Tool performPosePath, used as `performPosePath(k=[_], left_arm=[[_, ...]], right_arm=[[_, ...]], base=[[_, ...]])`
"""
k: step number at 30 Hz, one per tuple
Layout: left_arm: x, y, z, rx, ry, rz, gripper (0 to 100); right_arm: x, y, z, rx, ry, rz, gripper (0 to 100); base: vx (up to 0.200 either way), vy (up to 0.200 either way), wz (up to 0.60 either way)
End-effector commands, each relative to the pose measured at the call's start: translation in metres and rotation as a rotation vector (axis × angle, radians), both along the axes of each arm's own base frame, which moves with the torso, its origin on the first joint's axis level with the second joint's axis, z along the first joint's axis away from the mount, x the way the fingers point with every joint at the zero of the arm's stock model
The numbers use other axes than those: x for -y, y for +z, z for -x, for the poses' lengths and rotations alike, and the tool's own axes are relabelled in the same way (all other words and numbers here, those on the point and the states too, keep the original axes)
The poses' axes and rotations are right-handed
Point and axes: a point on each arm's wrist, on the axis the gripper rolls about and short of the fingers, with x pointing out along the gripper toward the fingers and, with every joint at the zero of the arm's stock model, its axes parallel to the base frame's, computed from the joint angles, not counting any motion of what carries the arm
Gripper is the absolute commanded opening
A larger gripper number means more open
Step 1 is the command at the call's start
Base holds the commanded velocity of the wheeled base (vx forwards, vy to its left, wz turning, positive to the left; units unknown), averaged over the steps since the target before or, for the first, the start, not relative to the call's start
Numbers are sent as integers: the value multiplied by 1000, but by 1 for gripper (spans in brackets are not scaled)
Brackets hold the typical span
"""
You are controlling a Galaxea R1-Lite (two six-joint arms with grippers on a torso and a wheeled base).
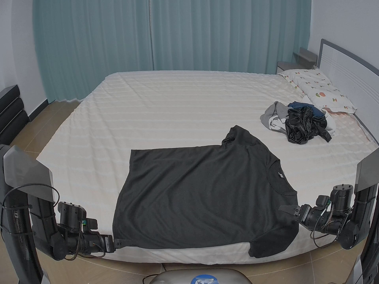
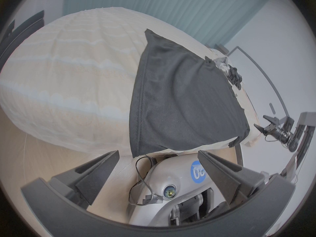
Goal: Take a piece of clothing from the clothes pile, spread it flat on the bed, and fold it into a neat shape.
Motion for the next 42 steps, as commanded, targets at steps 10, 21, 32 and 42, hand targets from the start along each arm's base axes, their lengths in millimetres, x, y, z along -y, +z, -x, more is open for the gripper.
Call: performPosePath(k=[10,21,32,42], left_arm=[[6,-19,-19,45,-70,-50,100],[3,-20,-19,67,-115,3,100],[-5,-22,-6,31,-103,-10,0],[-12,-12,7,68,-84,10,0]], right_arm=[[1,1,4,-7,-2,-2,100],[1,0,4,-10,-1,-4,100],[1,-1,9,-28,1,-2,100],[1,-2,11,-40,4,3,100]], base=[[0,0,0],[0,0,0],[0,0,0],[0,0,0]])
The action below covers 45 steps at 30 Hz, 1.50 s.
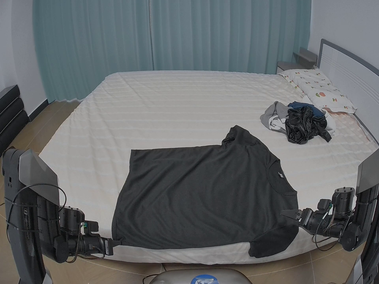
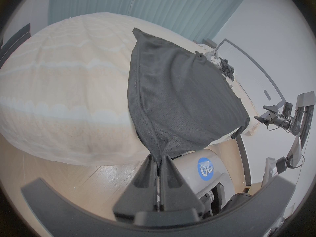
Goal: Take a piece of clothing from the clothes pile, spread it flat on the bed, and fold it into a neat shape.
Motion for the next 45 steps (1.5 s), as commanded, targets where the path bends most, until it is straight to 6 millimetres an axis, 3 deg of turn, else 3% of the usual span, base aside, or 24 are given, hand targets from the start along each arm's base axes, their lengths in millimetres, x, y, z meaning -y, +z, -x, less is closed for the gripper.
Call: performPosePath(k=[1,11,16,23,38,39,45], left_arm=[[-1,3,7,-6,0,15,0],[-5,15,12,10,23,59,0],[-4,25,8,30,64,119,0],[-4,32,3,42,110,168,0],[-5,38,0,56,136,195,0],[-5,38,0,56,136,195,0],[-5,39,-1,61,137,196,0]], right_arm=[[0,0,3,-4,3,4,100],[1,-1,0,11,2,26,100],[15,-2,-8,38,-42,46,100],[34,-20,-24,28,-102,73,100],[39,-45,-44,13,-108,80,100],[39,-46,-46,19,-112,83,0],[42,-48,-63,57,-120,86,0]], base=[[0,0,0],[0,0,0],[0,0,0],[0,0,0],[0,0,0],[0,0,0],[0,0,0]])
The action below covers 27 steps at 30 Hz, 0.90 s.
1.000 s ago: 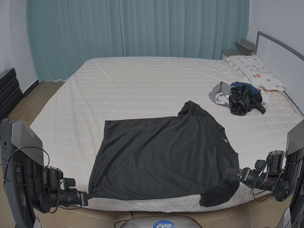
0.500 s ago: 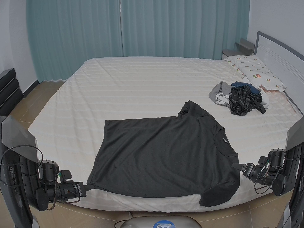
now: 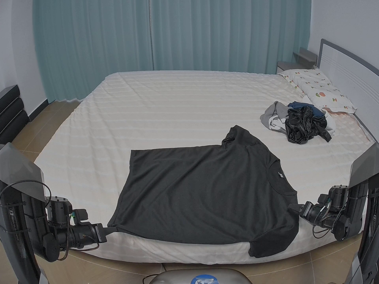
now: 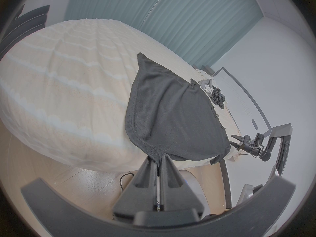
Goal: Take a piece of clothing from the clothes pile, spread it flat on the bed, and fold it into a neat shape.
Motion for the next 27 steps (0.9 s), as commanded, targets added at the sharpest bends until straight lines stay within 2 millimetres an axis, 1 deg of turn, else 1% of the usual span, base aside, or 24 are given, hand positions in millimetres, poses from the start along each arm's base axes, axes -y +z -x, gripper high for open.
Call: performPosePath(k=[1,2,4,5,6,8,13,23,27], left_arm=[[0,1,0,6,0,0,0],[0,2,-2,12,3,3,0],[0,6,-3,14,23,28,0],[0,6,-3,14,26,31,0],[0,11,-8,27,52,63,0],[0,14,-14,29,85,101,0],[-3,15,-21,38,121,127,0],[-3,14,-25,32,137,145,0],[-4,14,-27,25,156,168,0]], right_arm=[[1,-5,-8,6,-3,1,0],[4,-2,-23,41,-17,9,0],[7,1,-32,73,-31,21,0],[7,2,-33,76,-32,20,0],[8,5,-41,104,-34,25,0],[8,9,-49,125,-31,27,0],[9,16,-64,146,-30,29,0],[10,16,-94,174,-25,32,0],[9,16,-100,180,-19,32,0]], base=[[0,0,0],[0,0,0],[0,0,0],[0,0,0],[0,0,0],[0,0,0],[0,0,0],[0,0,0],[0,0,0]])
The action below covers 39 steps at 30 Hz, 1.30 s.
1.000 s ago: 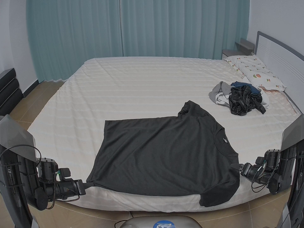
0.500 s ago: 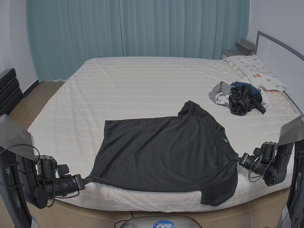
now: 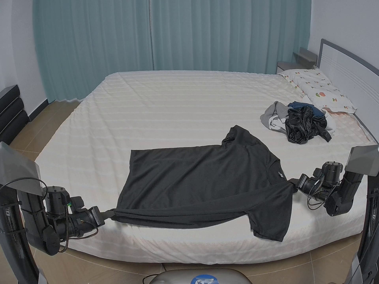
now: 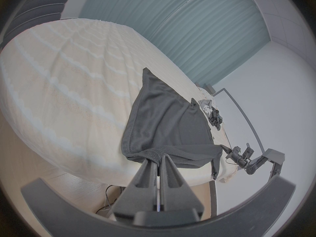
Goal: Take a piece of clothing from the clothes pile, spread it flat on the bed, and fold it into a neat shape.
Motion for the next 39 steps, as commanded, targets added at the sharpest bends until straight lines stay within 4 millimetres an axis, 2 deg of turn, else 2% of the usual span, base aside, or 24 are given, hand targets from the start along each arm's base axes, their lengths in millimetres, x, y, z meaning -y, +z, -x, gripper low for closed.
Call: performPosePath(k=[1,2,3,7,11,14,16,17,18,20,24,31,39], left_arm=[[0,0,-2,4,4,5,0],[-1,-1,-2,2,6,5,0],[0,-1,-2,-1,4,5,0],[0,-2,-2,-3,4,5,0],[-1,-2,-3,-1,6,5,0],[-1,-2,-3,-1,6,5,0],[-1,-1,-4,5,9,5,0],[-1,-1,-4,5,9,5,0],[-2,-1,-4,5,12,5,0],[-2,-1,-4,5,12,5,0],[-2,-1,-4,5,11,2,0],[-3,-1,-4,6,11,1,0],[-3,-1,-4,6,13,1,0]], right_arm=[[-4,-3,-9,6,14,1,0],[-5,-6,-9,-6,17,-1,0],[-6,-9,-9,-12,19,0,100],[-6,-10,-6,-23,18,-1,100],[-1,-2,1,-19,-21,12,100],[8,12,18,-25,-53,0,100],[8,17,33,-48,-10,-28,100],[8,17,33,-48,-10,-28,100],[6,15,48,-84,58,-57,100],[4,13,56,-106,87,-71,100],[-8,-4,76,-191,165,-27,100],[-21,-19,82,-244,227,-4,100],[-30,-26,74,-243,249,0,100]], base=[[0,0,0],[0,0,0],[0,0,0],[0,0,0],[0,0,0],[0,0,0],[0,0,0],[0,0,0],[0,0,0],[0,0,0],[0,0,0],[0,0,0],[0,0,0]])
